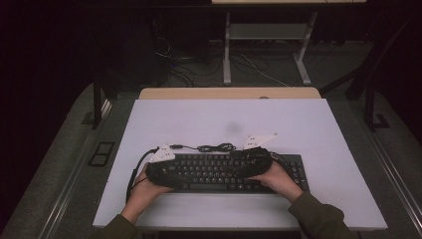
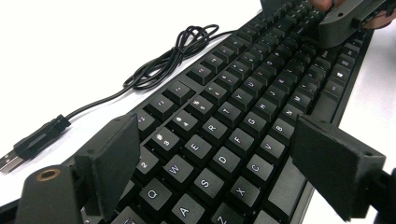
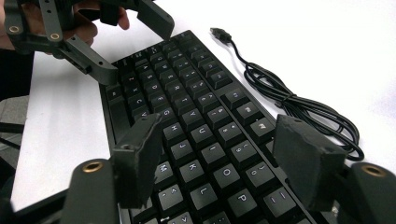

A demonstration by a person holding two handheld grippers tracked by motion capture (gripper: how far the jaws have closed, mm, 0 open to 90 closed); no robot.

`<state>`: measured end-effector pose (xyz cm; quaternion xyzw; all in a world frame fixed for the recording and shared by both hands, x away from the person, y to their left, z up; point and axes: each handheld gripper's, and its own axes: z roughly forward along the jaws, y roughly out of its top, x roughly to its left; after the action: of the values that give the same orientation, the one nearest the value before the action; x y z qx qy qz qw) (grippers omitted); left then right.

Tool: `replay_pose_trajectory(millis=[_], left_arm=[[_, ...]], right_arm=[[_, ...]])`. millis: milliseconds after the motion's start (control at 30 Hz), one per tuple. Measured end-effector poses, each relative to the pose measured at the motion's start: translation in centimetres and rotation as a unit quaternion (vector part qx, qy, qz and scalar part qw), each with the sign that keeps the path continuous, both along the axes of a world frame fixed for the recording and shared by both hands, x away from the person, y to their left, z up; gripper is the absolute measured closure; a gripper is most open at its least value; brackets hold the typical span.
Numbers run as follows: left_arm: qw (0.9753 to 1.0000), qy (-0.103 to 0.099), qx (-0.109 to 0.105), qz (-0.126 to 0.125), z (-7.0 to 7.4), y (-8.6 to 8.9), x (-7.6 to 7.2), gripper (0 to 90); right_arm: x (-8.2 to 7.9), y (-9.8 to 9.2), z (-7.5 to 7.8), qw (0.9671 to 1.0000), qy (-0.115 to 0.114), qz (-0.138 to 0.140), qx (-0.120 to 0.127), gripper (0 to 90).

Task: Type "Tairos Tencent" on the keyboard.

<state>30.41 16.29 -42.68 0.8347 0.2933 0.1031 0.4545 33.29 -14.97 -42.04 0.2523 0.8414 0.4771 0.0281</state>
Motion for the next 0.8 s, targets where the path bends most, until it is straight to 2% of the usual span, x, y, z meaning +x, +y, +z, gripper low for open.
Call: replay_pose_trajectory(millis=[433,600,800], left_arm=[[1.0,-0.002,-0.001,-0.002,0.0,-0.2,-0.1,14.1],[1.0,-0.001,-0.004,-0.002,0.0,-0.2,0.0,13.2],[1.0,-0.001,-0.004,0.0,0.1,-0.3,0.0,10.2]], right_arm=[[0.8,1.1,0.5,0.9999,0.008,0.014,-0.005,52.4],[1.0,1.5,0.4,0.9998,0.006,0.015,-0.011,67.7],[1.2,1.5,0.3,0.9999,-0.001,0.01,-0.014,81.0]])
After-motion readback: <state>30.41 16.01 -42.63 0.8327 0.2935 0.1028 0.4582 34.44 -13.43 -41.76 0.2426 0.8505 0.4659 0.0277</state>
